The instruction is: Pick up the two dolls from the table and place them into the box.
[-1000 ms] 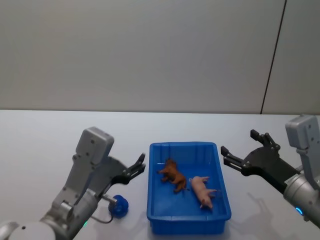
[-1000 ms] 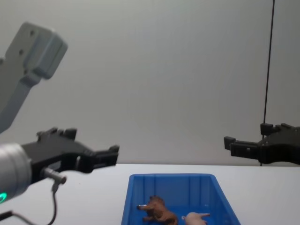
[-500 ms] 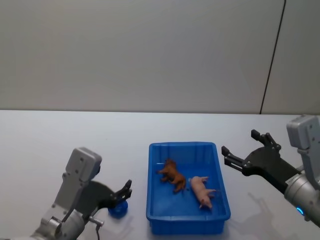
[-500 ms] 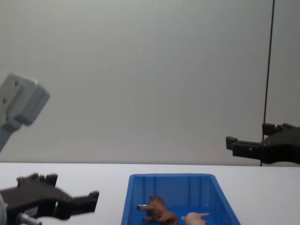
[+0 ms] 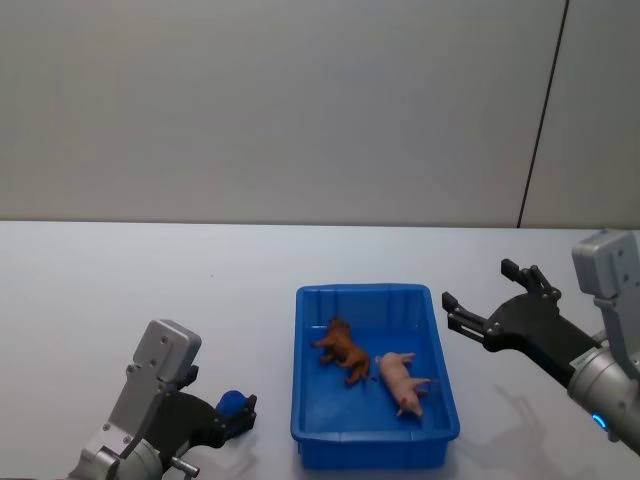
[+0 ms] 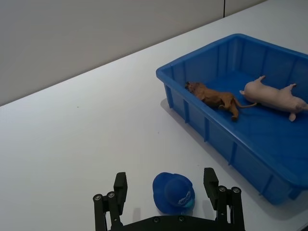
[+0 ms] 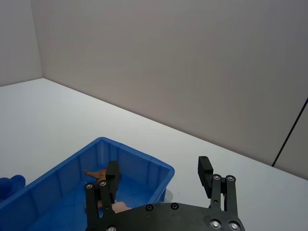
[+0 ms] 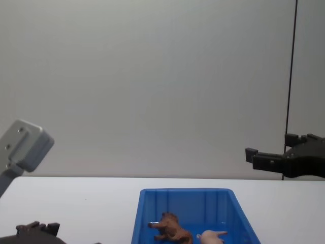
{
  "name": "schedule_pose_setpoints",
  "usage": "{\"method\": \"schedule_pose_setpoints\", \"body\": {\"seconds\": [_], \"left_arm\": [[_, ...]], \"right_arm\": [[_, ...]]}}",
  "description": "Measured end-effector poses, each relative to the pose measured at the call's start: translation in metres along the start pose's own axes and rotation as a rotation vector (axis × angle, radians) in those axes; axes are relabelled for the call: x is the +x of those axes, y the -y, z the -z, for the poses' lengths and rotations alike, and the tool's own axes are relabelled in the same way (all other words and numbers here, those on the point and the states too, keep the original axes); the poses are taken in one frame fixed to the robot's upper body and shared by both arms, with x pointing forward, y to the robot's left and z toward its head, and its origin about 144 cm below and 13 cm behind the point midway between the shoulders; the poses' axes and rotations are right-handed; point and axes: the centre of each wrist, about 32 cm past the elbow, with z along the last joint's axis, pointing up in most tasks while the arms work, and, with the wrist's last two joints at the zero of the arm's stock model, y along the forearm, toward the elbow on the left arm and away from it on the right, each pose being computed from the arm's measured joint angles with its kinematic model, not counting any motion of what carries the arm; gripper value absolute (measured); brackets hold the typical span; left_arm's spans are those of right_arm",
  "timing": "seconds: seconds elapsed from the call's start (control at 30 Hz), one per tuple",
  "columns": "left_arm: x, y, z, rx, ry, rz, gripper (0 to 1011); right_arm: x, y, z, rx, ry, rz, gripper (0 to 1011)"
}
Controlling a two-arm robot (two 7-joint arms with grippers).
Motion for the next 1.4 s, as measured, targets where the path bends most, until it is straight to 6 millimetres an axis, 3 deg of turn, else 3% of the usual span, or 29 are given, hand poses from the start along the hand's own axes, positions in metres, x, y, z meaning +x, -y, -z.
{"method": "schedule_pose_setpoints", "body": {"seconds": [0.47, 1.0, 1.17, 1.4], "left_arm": [[0.008, 0.012, 0.009, 0.045, 0.006, 0.039, 996], [0.014, 0.023, 0.013, 0.095, 0.010, 0.090, 599], [0.016, 0.024, 0.013, 0.101, 0.011, 0.099, 392], [0.018, 0.024, 0.013, 0.101, 0.012, 0.099, 327]], "right_arm": [[0.000, 0.000, 0.000, 0.000, 0.000, 0.000, 1001], [0.000, 0.000, 0.000, 0.000, 0.000, 0.000, 1001], [0.000, 0.000, 0.000, 0.000, 0.000, 0.000, 1001], [0.000, 0.000, 0.000, 0.000, 0.000, 0.000, 1001]]}}
